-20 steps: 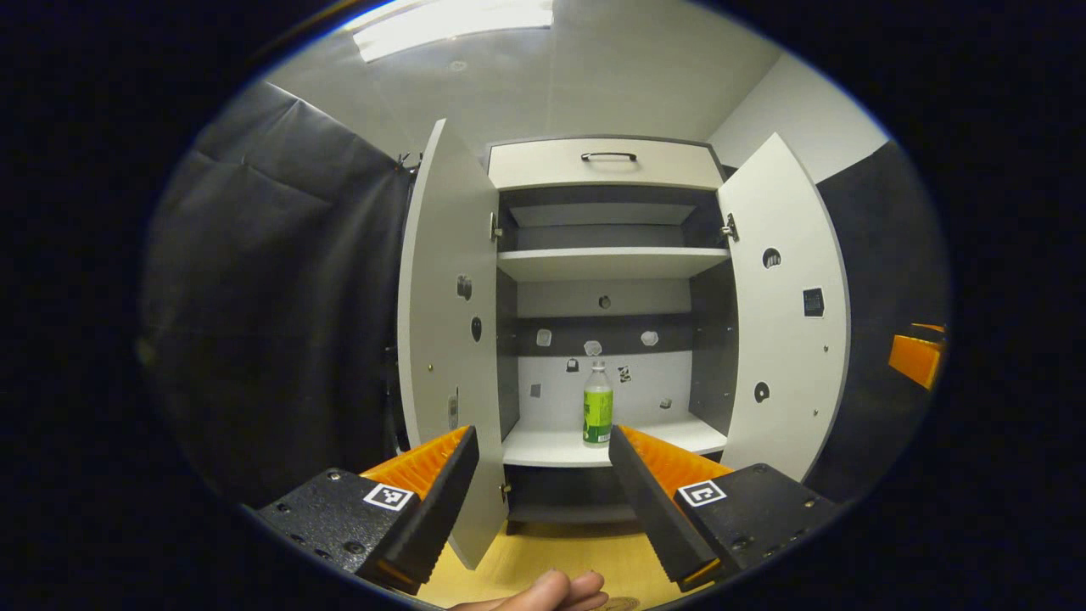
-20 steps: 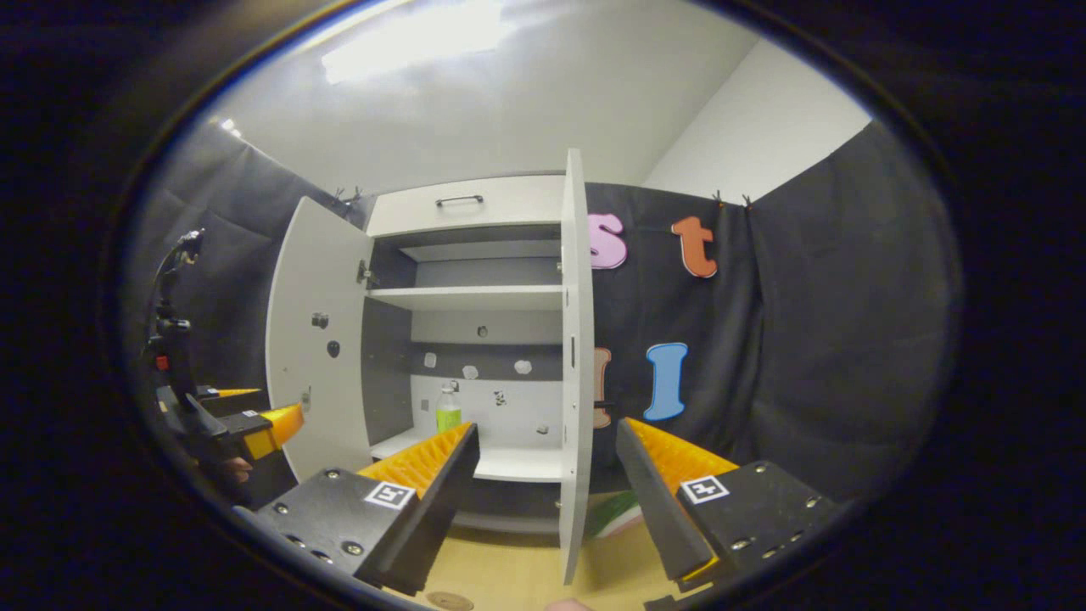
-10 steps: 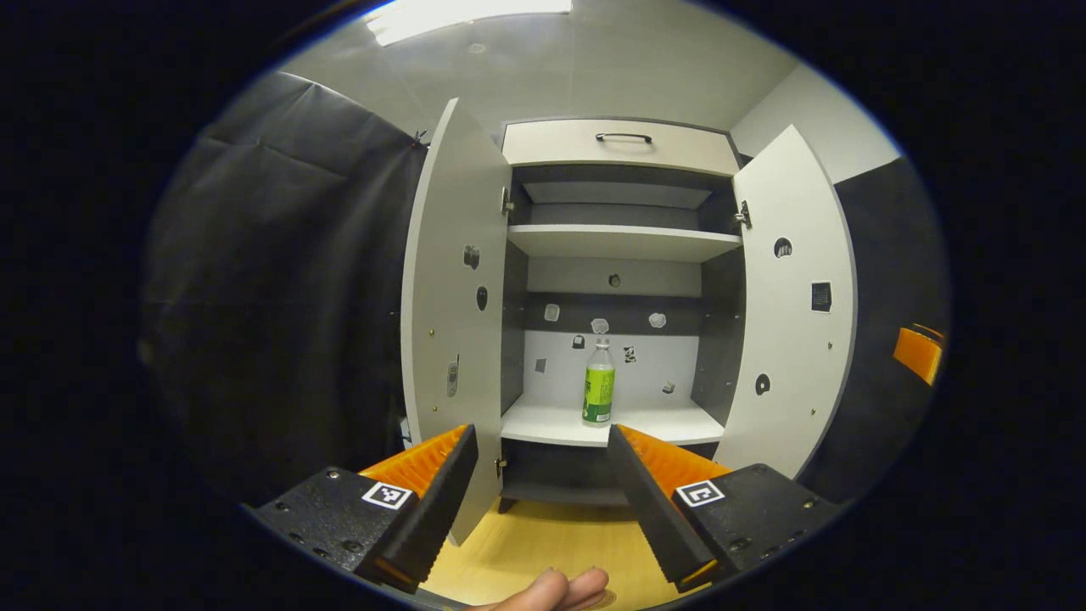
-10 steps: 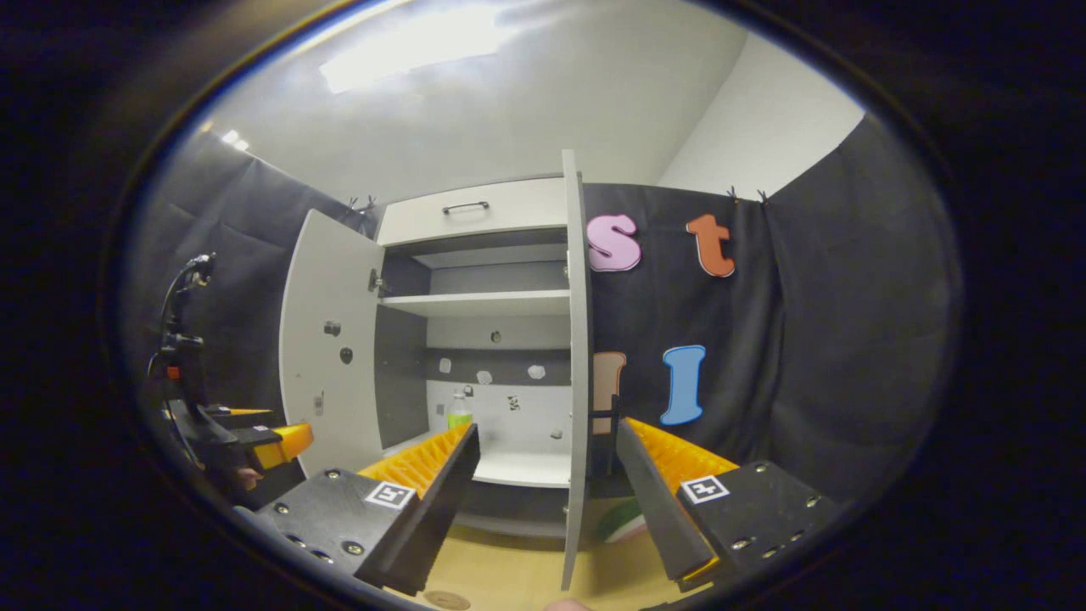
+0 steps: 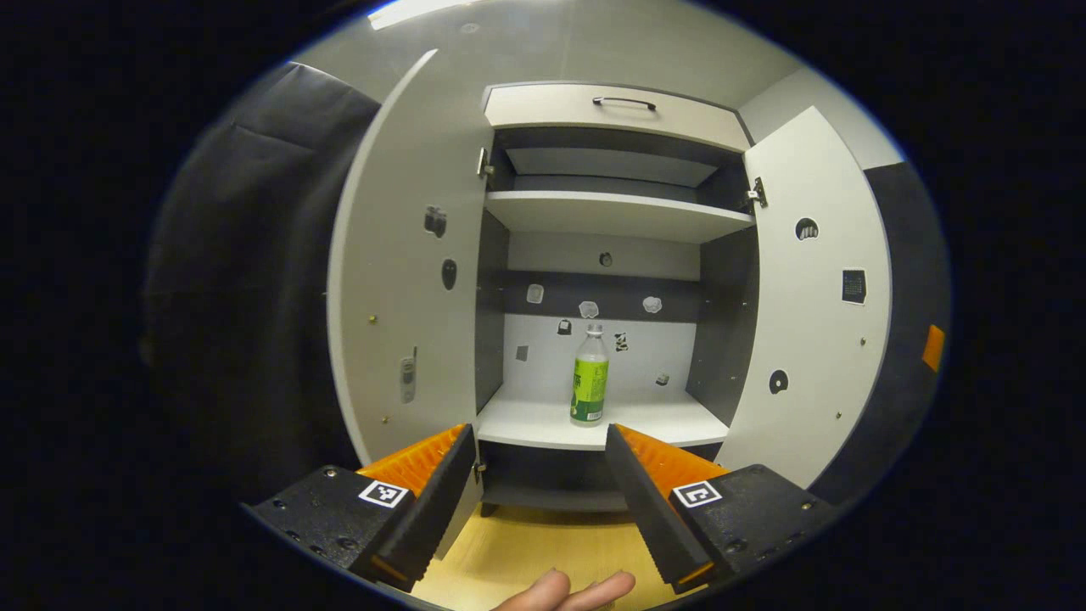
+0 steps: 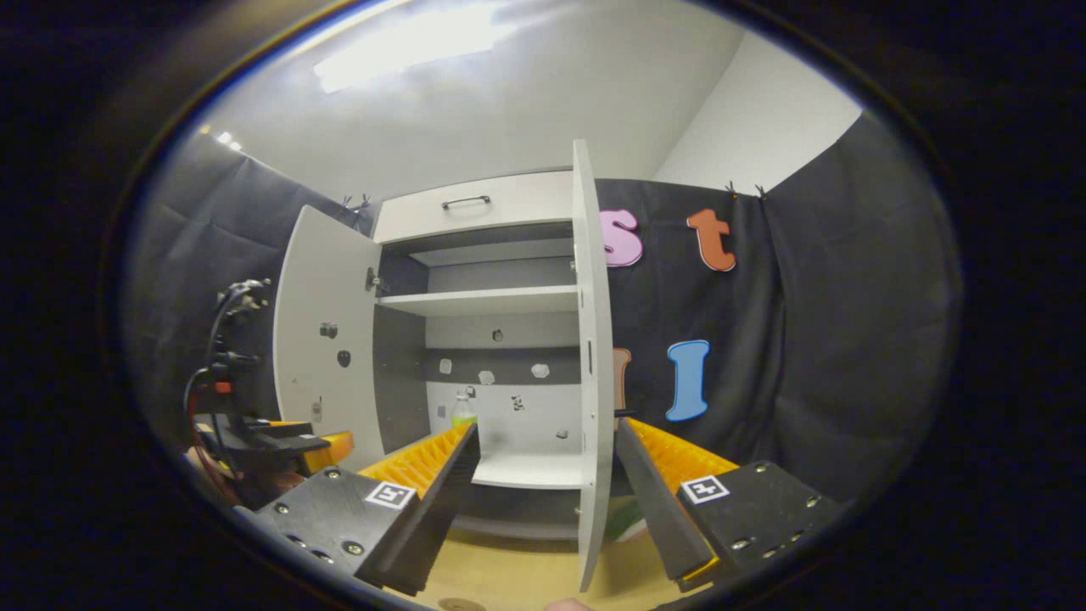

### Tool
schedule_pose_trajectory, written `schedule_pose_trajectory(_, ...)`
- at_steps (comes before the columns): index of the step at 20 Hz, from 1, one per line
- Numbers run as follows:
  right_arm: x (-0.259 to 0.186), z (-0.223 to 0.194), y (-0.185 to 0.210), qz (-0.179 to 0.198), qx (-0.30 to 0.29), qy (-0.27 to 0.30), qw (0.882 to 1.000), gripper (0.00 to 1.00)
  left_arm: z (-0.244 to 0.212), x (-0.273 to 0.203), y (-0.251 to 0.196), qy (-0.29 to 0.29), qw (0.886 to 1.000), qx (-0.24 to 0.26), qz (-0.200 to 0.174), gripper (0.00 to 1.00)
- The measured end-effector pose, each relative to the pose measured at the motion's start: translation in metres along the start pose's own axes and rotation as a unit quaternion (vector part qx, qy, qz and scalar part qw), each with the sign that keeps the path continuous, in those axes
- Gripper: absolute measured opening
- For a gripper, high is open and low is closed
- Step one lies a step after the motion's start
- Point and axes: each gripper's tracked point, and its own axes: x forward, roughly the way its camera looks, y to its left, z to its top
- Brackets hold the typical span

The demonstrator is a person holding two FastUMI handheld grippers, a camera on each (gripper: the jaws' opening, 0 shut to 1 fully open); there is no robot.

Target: Grasp the bottle in the cabinet with the left hand and place it on the coaster, then close the right door with the right hand and the left door with the left hand.

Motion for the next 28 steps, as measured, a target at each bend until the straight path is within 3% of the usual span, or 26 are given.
schedule_pose_trajectory(1,0.001,0.0,-0.001,-0.006,0.002,0.0,1.0,0.94,0.002,0.017,-0.005,-0.003,1.0,0.003,-0.008,0.95)
schedule_pose_trajectory(8,0.01,0.013,-0.016,-0.071,0.03,-0.018,0.997,0.98,-0.014,0.151,-0.045,0.005,0.998,0.014,-0.066,0.98)
schedule_pose_trajectory(11,0.007,0.026,-0.019,-0.082,0.037,-0.041,0.995,0.94,-0.026,0.198,-0.049,0.011,0.997,0.014,-0.069,0.98)
schedule_pose_trajectory(12,0.005,0.028,-0.019,-0.086,0.034,-0.046,0.995,0.98,-0.03,0.211,-0.05,0.012,0.998,0.013,-0.068,0.98)
schedule_pose_trajectory(15,0.005,0.024,-0.028,-0.115,0.01,-0.036,0.993,0.98,-0.039,0.249,-0.052,0.012,0.997,0.024,-0.071,0.98)
schedule_pose_trajectory(23,0.009,-0.011,-0.013,-0.14,-0.042,0.013,0.989,0.99,-0.048,0.318,-0.053,0.019,0.998,0.007,-0.065,0.98)
schedule_pose_trajectory(26,0.009,-0.024,-0.001,-0.145,-0.073,0.028,0.986,0.99,-0.034,0.328,-0.062,-0.001,0.996,0.0,-0.089,0.96)
schedule_pose_trajectory(27,0.012,-0.03,0.004,-0.146,-0.078,0.033,0.986,0.99,-0.032,0.325,-0.064,-0.008,0.995,-0.003,-0.097,0.82)
schedule_pose_trajectory(28,0.014,-0.036,0.008,-0.146,-0.078,0.04,0.985,0.99,-0.025,0.323,-0.064,-0.017,0.995,-0.004,-0.101,0.8)
